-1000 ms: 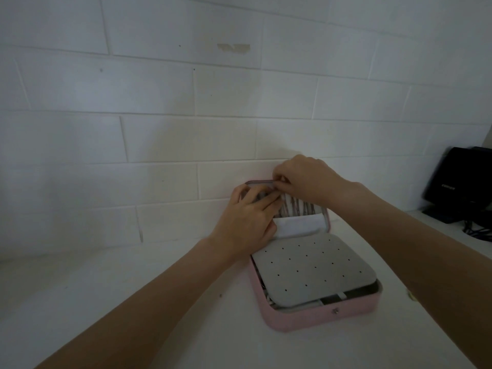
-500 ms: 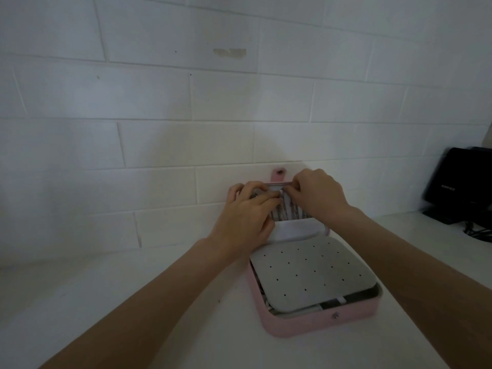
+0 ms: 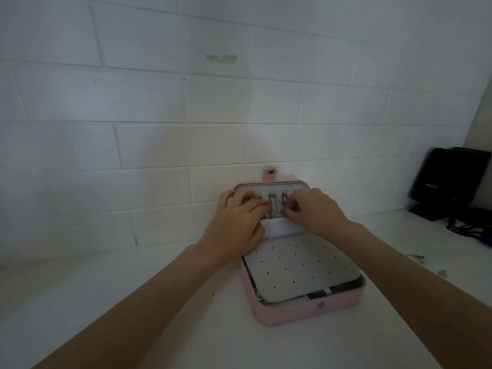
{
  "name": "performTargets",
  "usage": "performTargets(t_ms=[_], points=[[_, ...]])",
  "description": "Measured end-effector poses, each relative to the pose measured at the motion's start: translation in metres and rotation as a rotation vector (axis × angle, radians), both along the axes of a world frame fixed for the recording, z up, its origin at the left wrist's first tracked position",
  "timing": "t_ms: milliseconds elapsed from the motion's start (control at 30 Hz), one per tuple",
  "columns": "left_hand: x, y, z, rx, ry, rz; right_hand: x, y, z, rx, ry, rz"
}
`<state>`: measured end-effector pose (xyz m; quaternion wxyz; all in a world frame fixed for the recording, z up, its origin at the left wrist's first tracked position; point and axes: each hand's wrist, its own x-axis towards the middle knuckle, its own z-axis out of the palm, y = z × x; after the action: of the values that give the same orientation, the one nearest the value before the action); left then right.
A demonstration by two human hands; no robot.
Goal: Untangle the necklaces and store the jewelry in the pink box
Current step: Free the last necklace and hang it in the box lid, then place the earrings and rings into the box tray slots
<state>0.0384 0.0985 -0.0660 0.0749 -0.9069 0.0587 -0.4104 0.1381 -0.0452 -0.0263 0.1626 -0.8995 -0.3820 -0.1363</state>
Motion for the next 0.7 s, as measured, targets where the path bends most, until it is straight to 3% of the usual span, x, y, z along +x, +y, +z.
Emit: performTargets(t_ms=[233, 467, 633, 700], points=[[-0.009, -0.005, -0.002, -0.026, 0.052, 0.071, -0.002, -0.005, 0.002, 0.041, -0.020, 0.025], [0.003, -0.030, -0.005, -0.181, 0.078, 0.206, -0.002, 0.011, 0.011, 0.316, 0.056, 0.054], [0.005, -0.029, -0.003, -0.325, 0.117, 0.127, -0.001, 0.004, 0.009, 0.151, 0.065, 0.026], [0.005, -0.029, -0.003, -0.299, 0.114, 0.138, -0.002, -0.001, 0.011, 0.169, 0.040, 0.048]])
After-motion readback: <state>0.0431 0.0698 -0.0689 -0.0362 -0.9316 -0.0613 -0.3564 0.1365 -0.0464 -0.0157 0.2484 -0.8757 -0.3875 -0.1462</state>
